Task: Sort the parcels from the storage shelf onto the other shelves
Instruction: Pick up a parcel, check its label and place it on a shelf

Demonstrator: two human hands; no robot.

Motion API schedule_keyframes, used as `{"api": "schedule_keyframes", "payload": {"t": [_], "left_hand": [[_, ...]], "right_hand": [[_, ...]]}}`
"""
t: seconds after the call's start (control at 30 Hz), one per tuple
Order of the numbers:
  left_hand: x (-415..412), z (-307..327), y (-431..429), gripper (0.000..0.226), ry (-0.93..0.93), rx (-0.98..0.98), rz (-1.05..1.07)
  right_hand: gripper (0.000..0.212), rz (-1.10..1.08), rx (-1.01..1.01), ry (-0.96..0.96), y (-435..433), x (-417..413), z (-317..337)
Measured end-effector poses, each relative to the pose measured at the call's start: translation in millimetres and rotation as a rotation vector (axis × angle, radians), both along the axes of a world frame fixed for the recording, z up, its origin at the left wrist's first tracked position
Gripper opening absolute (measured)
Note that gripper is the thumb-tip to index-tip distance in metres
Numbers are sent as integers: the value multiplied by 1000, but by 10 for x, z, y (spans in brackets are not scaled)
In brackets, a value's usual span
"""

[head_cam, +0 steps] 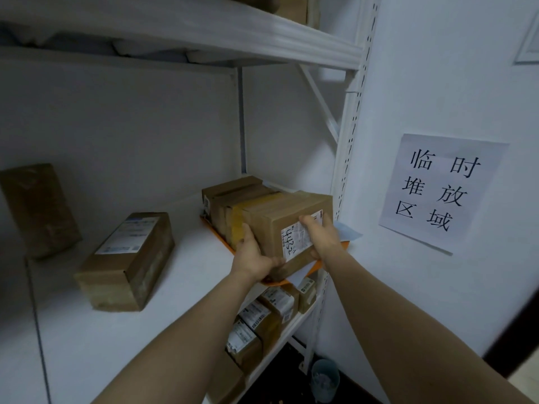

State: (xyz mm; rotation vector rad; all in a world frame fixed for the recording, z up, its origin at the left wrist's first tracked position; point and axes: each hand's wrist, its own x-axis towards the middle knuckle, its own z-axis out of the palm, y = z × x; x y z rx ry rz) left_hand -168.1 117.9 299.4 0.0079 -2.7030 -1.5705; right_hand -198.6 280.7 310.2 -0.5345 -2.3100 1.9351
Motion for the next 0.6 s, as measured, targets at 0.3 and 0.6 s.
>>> {"api": "schedule_keyframes", "payload": {"t": [0.3, 0.6], "left_hand": [[85, -108, 34, 88, -117, -144, 41], [371, 174, -65, 66, -96, -233, 71]], "right_hand": [[65, 48, -130, -103, -175, 374, 130], [75, 9, 85, 8, -237, 666, 306]]}}
